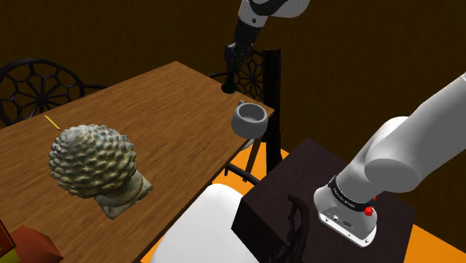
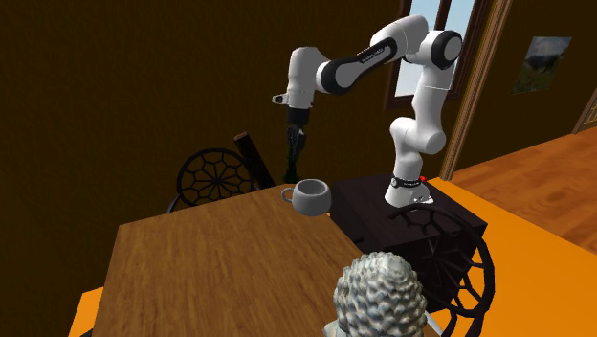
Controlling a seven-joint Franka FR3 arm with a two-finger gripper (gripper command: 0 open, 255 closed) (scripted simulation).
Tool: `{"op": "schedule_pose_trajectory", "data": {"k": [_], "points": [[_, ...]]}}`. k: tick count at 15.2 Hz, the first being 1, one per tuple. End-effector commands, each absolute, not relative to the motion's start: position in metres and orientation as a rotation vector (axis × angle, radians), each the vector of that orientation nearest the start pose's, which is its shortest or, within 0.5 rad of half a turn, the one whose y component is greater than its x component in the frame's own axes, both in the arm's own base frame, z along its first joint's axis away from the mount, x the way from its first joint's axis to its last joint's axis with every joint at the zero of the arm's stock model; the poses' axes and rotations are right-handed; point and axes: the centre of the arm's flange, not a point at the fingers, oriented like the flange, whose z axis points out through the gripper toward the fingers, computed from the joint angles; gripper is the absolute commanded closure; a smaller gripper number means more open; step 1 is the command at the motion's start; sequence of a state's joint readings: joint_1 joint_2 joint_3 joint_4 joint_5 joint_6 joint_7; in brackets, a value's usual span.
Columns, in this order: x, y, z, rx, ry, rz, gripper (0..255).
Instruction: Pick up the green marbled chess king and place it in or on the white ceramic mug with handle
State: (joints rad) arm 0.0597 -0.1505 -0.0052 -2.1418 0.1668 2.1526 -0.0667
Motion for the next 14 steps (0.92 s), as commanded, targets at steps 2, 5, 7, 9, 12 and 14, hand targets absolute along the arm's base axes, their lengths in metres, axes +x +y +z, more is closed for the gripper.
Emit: {"op": "schedule_pose_trajectory", "data": {"k": [2,5,7,9,12,14], "points": [[0.491,0.01,0.491,-2.984,-0.062,-0.242,255],[0.462,-0.016,0.495,-2.984,-0.062,-0.242,255],[0.448,-0.028,0.492,-2.984,-0.062,-0.242,255],[0.448,-0.028,0.481,-2.984,-0.062,-0.242,255],[0.448,-0.028,0.466,-2.984,-0.062,-0.242,255],[0.448,-0.028,0.455,-2.984,-0.062,-0.242,255]]}}
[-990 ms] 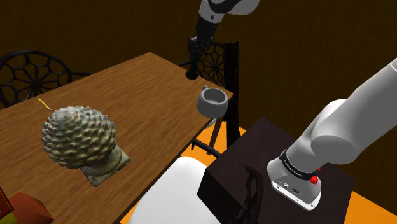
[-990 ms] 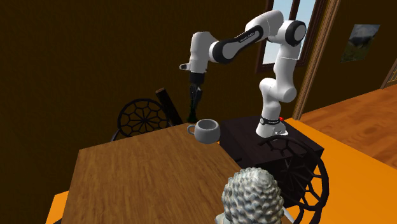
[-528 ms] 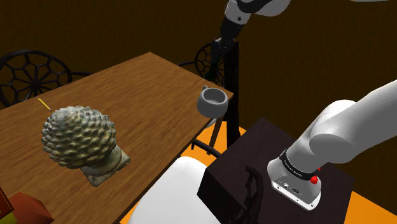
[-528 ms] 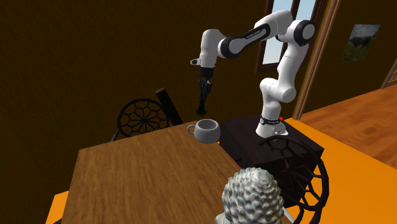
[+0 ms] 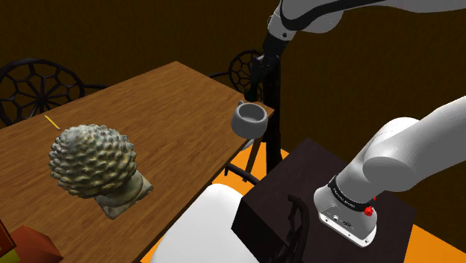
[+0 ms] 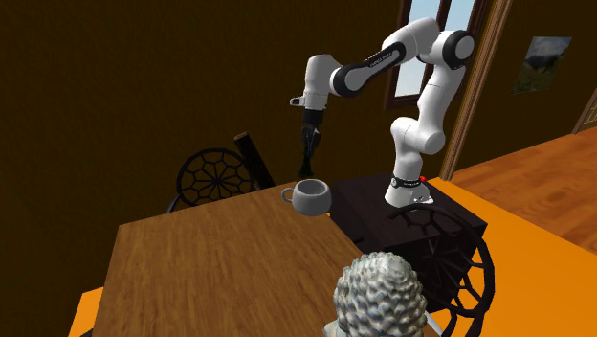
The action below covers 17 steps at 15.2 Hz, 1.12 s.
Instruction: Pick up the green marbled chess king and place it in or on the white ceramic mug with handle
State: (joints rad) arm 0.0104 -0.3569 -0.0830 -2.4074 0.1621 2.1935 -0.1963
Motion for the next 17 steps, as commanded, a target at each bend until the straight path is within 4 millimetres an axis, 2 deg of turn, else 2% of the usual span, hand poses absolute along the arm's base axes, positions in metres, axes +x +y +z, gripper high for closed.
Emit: {"op": "schedule_pose_trajectory", "data": {"k": [1,10,17], "points": [[0.448,-0.028,0.45,-2.984,-0.062,-0.242,255],[0.448,-0.028,0.404,-2.984,-0.062,-0.242,255],[0.448,-0.028,0.404,-2.984,-0.062,-0.242,255]]}}
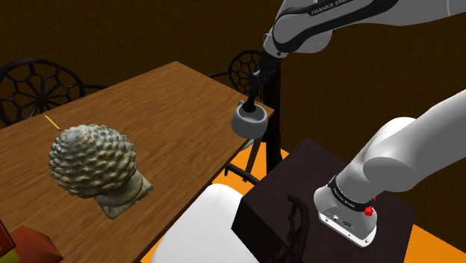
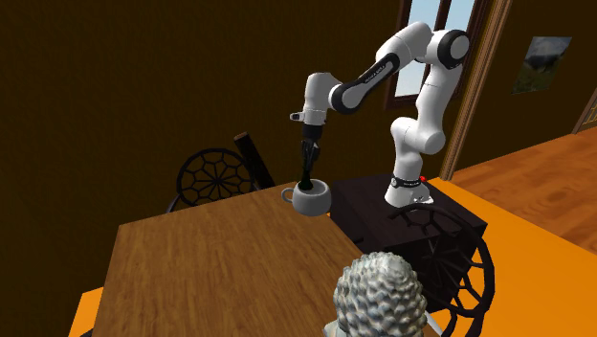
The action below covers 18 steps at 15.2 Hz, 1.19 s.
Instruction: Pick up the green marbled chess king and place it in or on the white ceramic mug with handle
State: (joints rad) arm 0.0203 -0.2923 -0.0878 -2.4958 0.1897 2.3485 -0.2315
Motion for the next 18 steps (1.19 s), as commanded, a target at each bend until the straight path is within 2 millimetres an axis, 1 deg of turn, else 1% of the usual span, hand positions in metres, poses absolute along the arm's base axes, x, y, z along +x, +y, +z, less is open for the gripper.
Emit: {"op": "schedule_pose_trajectory", "data": {"k": [1,6,9,10,18], "points": [[0.448,-0.028,0.404,-2.984,-0.062,-0.242,0],[0.448,-0.028,0.404,-2.984,-0.062,-0.242,0],[0.442,-0.034,0.442,-2.984,-0.062,-0.242,0],[0.44,-0.035,0.453,-2.984,-0.062,-0.242,0],[0.44,-0.035,0.453,-2.984,-0.062,-0.242,0]]}}
